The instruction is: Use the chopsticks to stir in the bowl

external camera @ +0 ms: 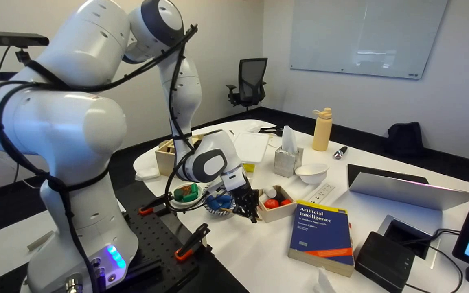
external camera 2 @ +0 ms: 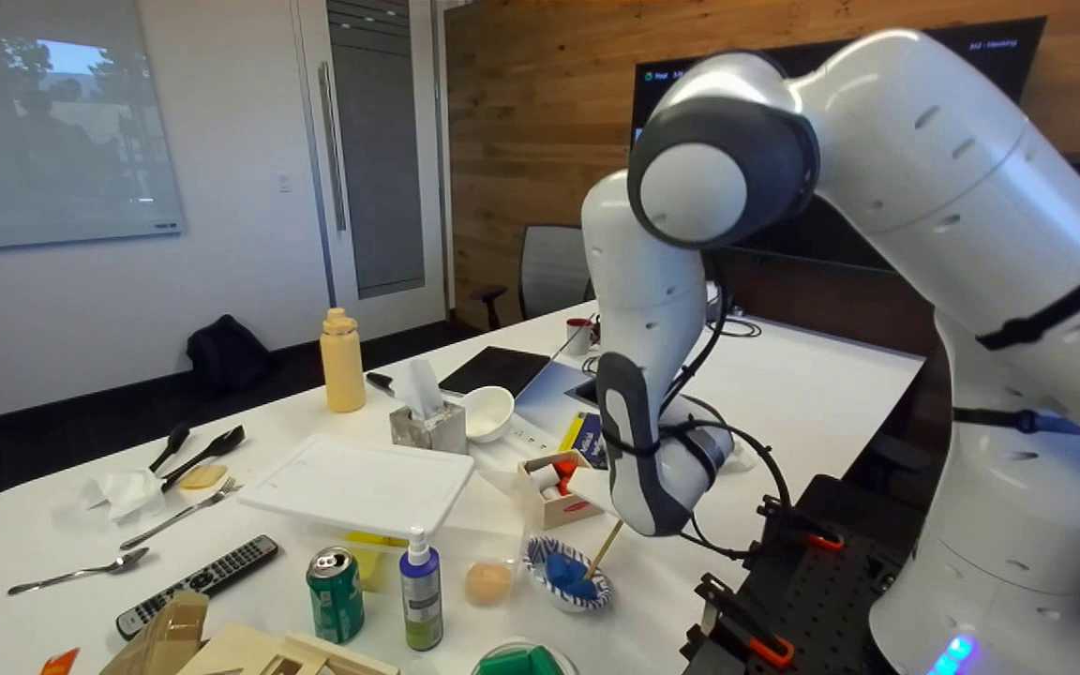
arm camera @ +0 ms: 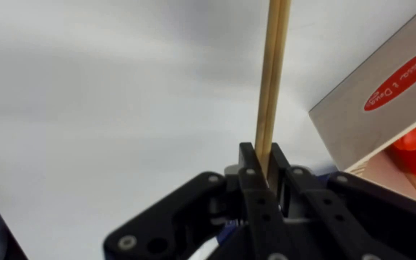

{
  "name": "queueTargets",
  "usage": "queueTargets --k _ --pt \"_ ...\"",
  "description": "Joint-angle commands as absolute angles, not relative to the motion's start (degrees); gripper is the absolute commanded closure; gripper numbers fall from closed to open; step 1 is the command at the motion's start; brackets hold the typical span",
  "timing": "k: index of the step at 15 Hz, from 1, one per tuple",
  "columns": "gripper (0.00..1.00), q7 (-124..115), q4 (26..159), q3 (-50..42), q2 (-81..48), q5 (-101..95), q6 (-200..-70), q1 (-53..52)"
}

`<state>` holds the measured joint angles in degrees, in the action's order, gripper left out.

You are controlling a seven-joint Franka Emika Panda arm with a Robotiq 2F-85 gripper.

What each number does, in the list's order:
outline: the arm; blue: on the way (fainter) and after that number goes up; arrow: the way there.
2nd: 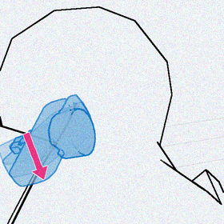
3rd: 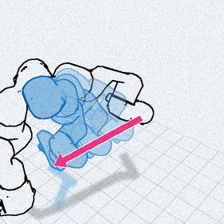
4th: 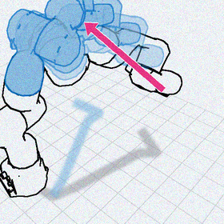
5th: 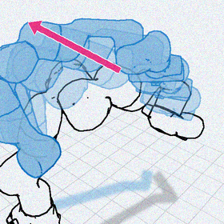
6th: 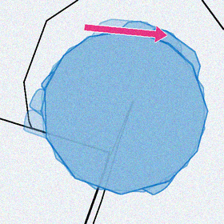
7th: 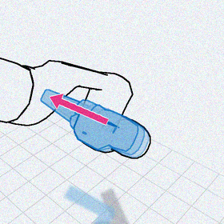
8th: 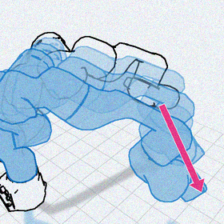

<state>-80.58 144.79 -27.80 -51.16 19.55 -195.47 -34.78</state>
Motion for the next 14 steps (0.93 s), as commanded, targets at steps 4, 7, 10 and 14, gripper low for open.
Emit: queueTargets --k 4,7,10,14 --pt "0.97 -70.31 144.6 -15.56 -41.12 22.76 -193.86 -19.29" --pt "0.97 -67.44 144.63 -14.54 -40.06 25.18 -193.41 -18.46" --pt "0.97 -65.88 144.09 -11.51 -40.44 25.61 -193.02 -15.4" --pt "0.97 -66.57 143.05 -2.1 -41.53 22.82 -193.47 -3.71"
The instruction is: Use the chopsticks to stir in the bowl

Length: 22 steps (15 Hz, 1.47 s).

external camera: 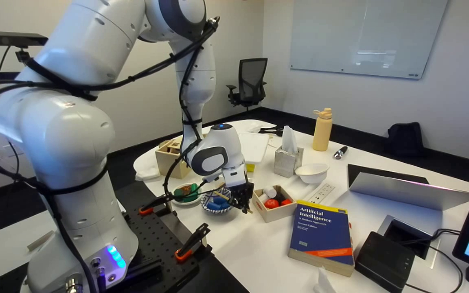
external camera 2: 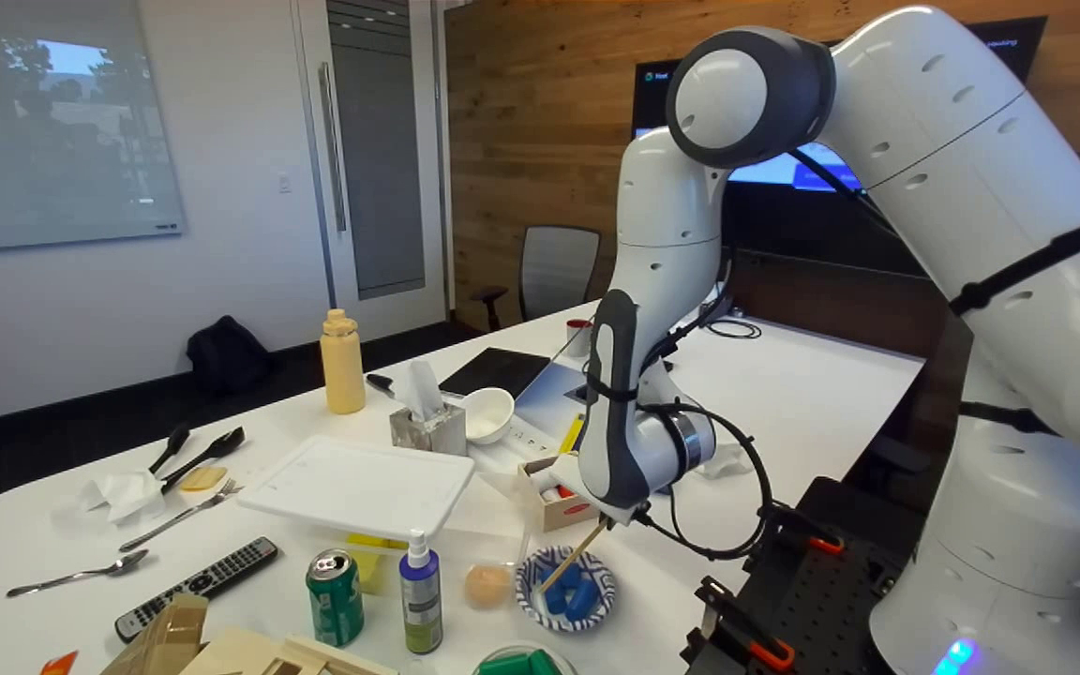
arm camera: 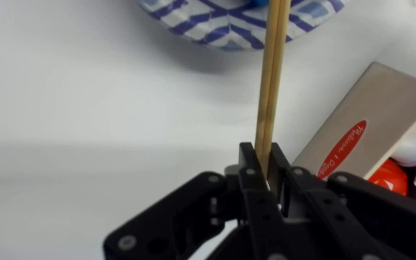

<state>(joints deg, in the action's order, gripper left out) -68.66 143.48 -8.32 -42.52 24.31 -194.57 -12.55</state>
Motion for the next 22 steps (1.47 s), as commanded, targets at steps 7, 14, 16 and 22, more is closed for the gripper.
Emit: queueTargets --k 7,14,16,22 --pt "0.97 -65.31 142.13 7.04 -44.16 18.91 -193.59 13.01" --pt "0.97 -63.44 139.36 10.38 -48.83 18.18 -193.65 19.13" --pt "0.97 -63.17 138.61 10.2 -49.5 18.8 -193.6 18.78" --pt "0.97 -63.25 138.63 10.33 -49.2 18.95 -193.99 18.75"
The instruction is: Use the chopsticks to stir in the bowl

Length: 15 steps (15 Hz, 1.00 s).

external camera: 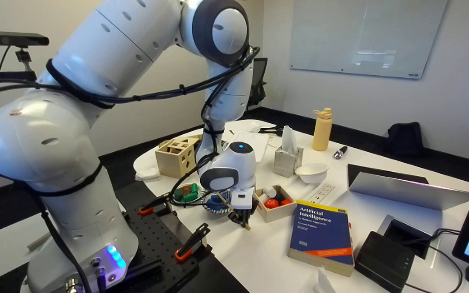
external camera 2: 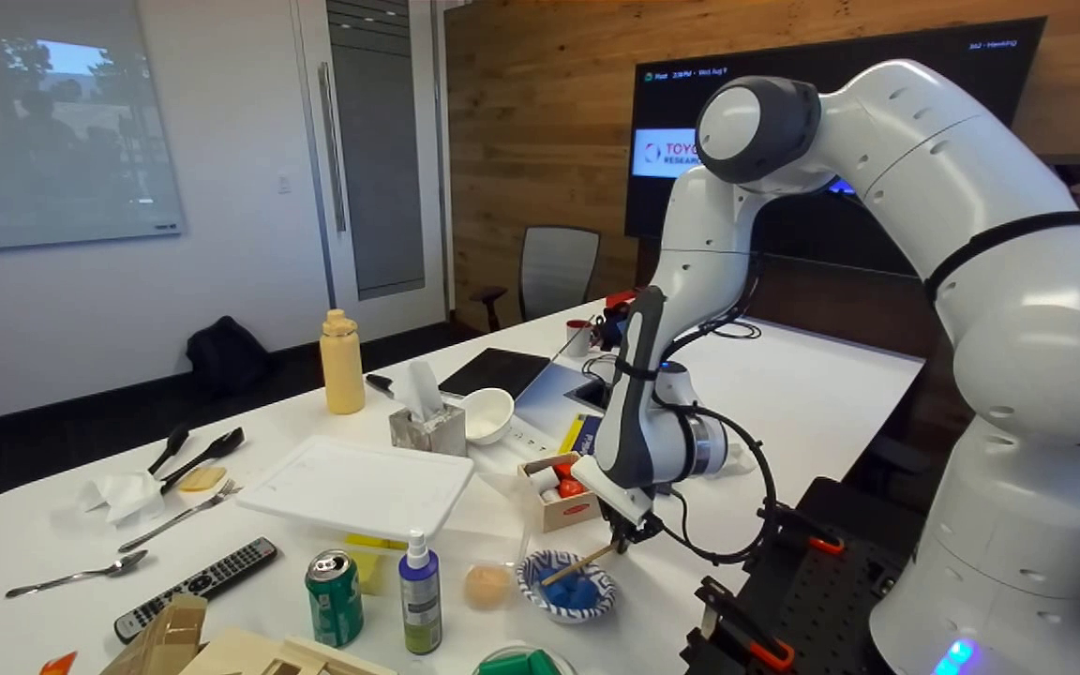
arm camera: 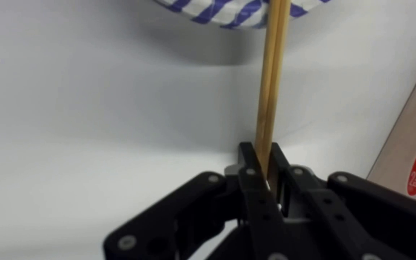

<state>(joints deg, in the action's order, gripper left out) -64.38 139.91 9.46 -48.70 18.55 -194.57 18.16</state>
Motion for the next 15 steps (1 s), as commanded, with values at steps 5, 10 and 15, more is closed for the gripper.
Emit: queueTargets --k 5,10,15 --pt "0.41 -63.26 137.86 10.22 -49.38 19.17 -193.84 18.27" --pt "0.03 -63.11 137.2 10.25 -49.94 19.2 -193.81 18.14" --pt "0.0 -63.06 137.08 10.25 -50.31 19.31 -193.78 17.89"
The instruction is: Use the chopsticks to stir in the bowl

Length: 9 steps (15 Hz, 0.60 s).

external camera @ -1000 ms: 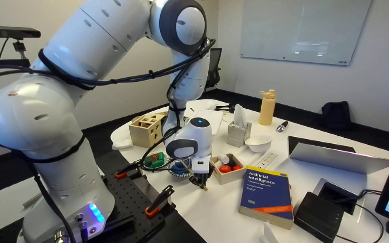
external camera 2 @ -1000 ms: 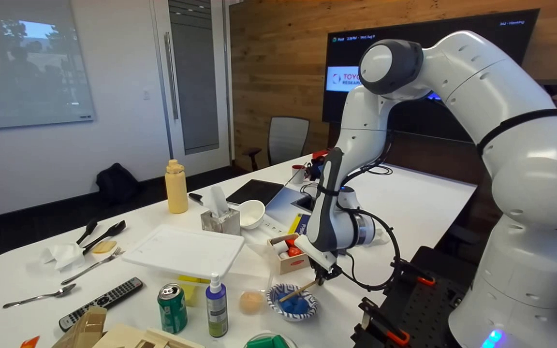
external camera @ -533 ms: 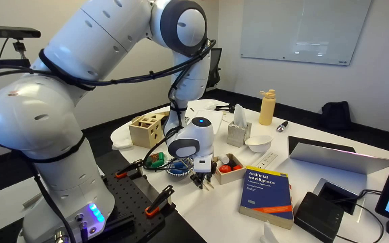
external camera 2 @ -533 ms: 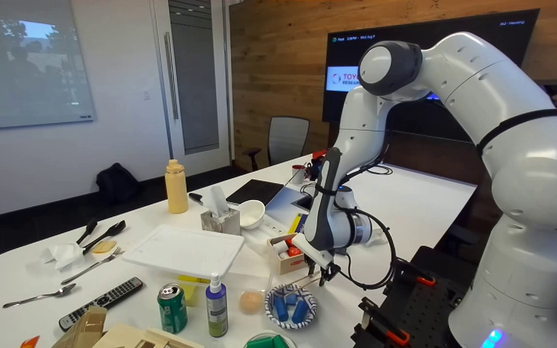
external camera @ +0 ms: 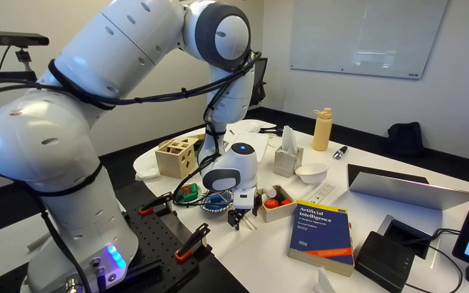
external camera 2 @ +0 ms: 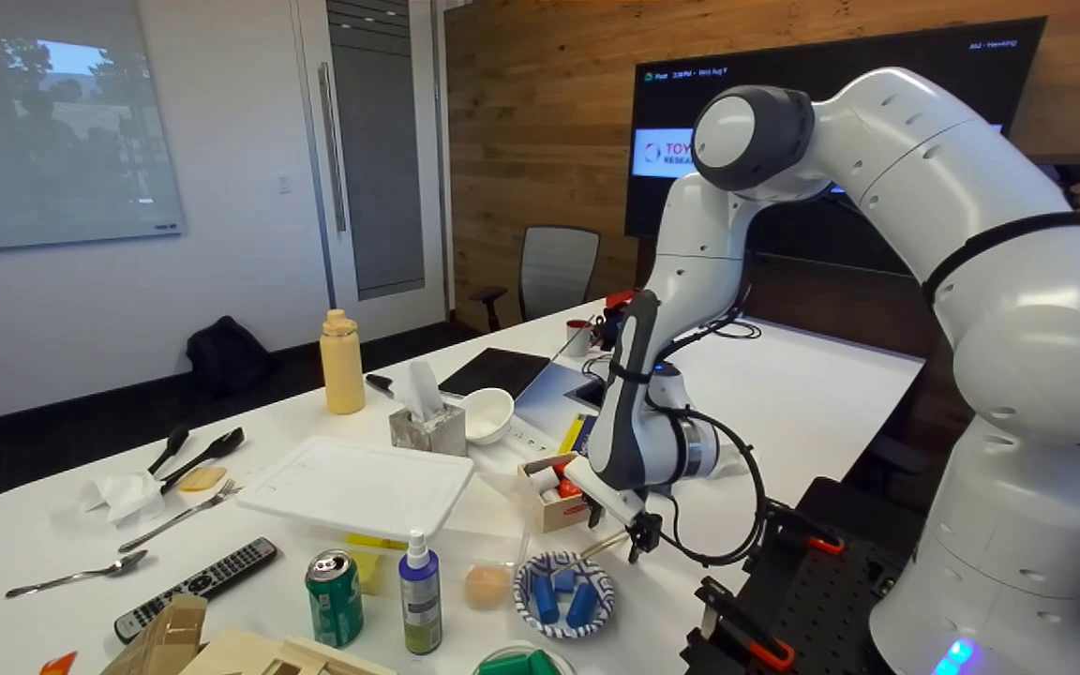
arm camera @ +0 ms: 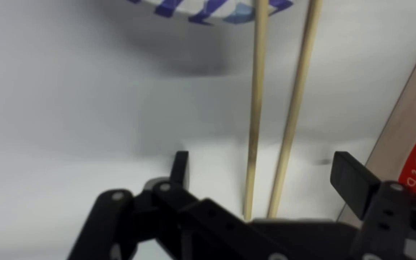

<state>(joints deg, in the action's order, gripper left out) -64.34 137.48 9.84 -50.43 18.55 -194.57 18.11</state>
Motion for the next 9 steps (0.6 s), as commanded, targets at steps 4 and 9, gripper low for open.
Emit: queueTargets --k 4,9 --pt "0.0 -63.16 138.24 7.81 -48.54 21.01 -194.19 13.56" --pt "0.0 -62.73 141.4 0.86 -41.71 25.57 -194.31 0.76"
